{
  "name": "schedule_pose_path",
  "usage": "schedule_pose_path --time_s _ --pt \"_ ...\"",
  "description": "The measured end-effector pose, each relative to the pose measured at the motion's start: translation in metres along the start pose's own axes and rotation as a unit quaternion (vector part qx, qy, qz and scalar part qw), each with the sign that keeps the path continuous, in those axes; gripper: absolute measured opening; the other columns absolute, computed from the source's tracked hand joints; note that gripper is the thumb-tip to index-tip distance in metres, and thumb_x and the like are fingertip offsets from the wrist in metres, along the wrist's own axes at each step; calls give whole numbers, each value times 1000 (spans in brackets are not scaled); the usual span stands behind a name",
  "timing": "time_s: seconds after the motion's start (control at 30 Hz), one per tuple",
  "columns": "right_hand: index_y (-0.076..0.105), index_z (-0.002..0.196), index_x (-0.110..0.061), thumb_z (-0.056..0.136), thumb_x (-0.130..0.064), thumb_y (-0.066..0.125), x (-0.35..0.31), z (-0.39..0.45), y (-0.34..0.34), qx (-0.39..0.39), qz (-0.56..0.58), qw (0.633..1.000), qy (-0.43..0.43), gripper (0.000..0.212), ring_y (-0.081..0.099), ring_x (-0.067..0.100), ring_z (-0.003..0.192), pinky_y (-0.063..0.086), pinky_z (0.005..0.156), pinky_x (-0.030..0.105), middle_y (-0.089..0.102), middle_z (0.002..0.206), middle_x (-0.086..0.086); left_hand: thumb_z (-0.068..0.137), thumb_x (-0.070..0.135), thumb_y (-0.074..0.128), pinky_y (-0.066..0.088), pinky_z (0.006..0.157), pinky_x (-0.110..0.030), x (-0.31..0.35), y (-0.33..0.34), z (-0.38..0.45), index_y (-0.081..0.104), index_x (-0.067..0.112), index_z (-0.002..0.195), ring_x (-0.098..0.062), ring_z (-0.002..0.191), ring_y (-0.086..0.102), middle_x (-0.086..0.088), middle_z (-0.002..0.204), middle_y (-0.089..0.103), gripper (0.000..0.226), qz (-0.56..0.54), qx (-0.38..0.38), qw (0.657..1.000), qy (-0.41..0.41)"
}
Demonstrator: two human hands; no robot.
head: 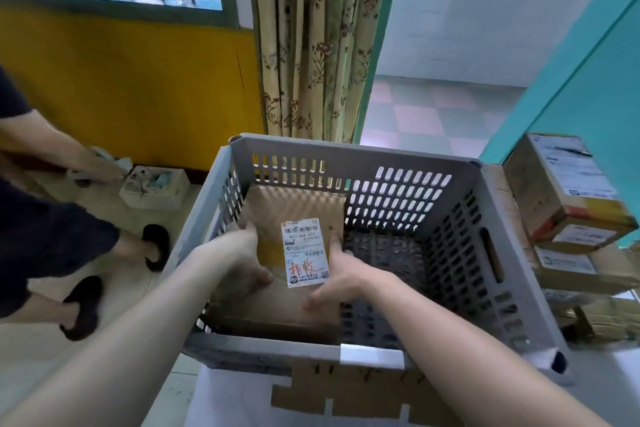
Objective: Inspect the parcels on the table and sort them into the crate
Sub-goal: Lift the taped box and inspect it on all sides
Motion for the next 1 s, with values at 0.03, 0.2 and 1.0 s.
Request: schedule_pose_path --time_s 0.03,0.2,1.0 --pt "-38 149 -18 64 -49 92 0 -1 0 -2 -11 1000 0 158 30 33 148 31 121 35 13 165 17 75 54 86 44 115 -43 2 0 -1 0 13 164 -36 149 36 -18 168 19 131 9 0 1000 -2" --pt "-39 149 -19 66 -47 91 1 1 -1 -8 -29 1000 4 157 22 35 151 26 123 37 -1 166 20 79 58 81 42 118 -45 9 2 -2 -2 10 164 -39 151 34 -20 170 8 128 71 8 997 -25" --pt "9 162 -23 81 -60 75 9 -89 -80 222 30 970 -90 111 40 25 144 35 119 42 35 161 8 97 55 58 53 97 -42 88 -46 -38 52 9 139 -34 124 59 -14 141 58 62 20 186 979 84"
Point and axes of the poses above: each hand's wrist, its own z-axis towards the middle knuckle, its own y-axis out of the palm, x = y × z, the point moved 6 cm from there along z, towards the middle knuckle
